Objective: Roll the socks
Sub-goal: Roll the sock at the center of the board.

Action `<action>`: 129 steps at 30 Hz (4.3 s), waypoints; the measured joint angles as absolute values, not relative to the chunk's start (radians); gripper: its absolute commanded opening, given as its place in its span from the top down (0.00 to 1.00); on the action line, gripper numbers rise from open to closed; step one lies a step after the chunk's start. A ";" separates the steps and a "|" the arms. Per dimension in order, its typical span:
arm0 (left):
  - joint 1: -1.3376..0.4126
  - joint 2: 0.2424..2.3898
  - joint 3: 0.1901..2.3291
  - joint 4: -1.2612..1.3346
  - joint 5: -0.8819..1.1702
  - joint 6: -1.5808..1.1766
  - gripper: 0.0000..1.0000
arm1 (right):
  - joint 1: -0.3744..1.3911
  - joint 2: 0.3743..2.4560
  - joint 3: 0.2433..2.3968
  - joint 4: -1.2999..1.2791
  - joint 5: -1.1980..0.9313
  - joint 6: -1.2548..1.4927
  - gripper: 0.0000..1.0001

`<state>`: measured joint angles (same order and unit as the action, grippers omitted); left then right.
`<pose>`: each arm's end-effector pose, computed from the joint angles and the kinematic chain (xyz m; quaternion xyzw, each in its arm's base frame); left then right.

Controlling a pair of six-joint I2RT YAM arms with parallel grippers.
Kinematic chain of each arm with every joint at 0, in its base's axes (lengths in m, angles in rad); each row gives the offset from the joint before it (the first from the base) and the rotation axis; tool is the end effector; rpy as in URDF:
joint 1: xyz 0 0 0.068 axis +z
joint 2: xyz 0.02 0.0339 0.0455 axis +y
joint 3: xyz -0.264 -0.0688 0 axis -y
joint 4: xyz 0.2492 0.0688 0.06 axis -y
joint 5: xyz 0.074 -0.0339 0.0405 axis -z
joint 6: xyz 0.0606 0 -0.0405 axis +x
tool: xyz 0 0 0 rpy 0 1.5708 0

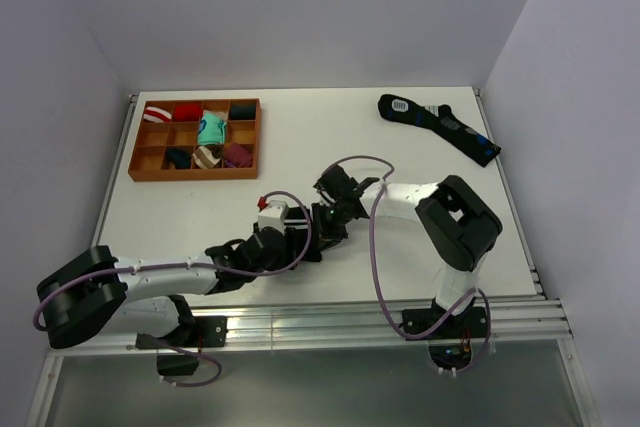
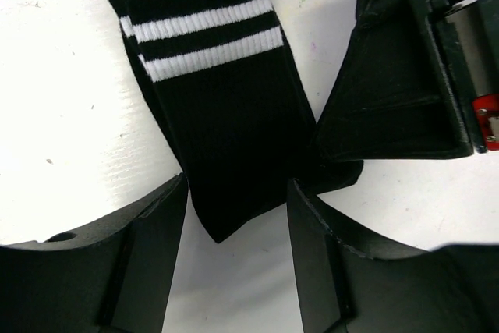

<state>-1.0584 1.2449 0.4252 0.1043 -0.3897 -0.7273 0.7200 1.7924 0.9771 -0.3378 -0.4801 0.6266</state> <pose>0.1414 -0.2045 0.1371 0.0679 0.8937 -0.2064 0.3924 0.2405 0.2481 0.1140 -0.0936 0.9469 0.3074 0.0124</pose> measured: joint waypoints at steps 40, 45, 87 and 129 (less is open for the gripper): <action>-1.052 1.278 0.286 0.373 -0.395 -0.863 0.47 | 0.712 1.924 1.150 -0.535 -0.551 0.556 0.81; -1.047 1.303 0.316 0.346 -0.405 -0.880 0.49 | 0.709 1.924 1.143 -0.526 -0.563 0.556 0.81; -0.881 1.409 0.355 0.397 0.002 -0.975 1.00 | 0.755 1.527 0.737 -0.091 -0.261 0.554 0.61; -0.753 1.507 0.576 0.007 0.339 -0.888 1.00 | 1.274 1.358 0.409 0.485 0.298 0.288 0.57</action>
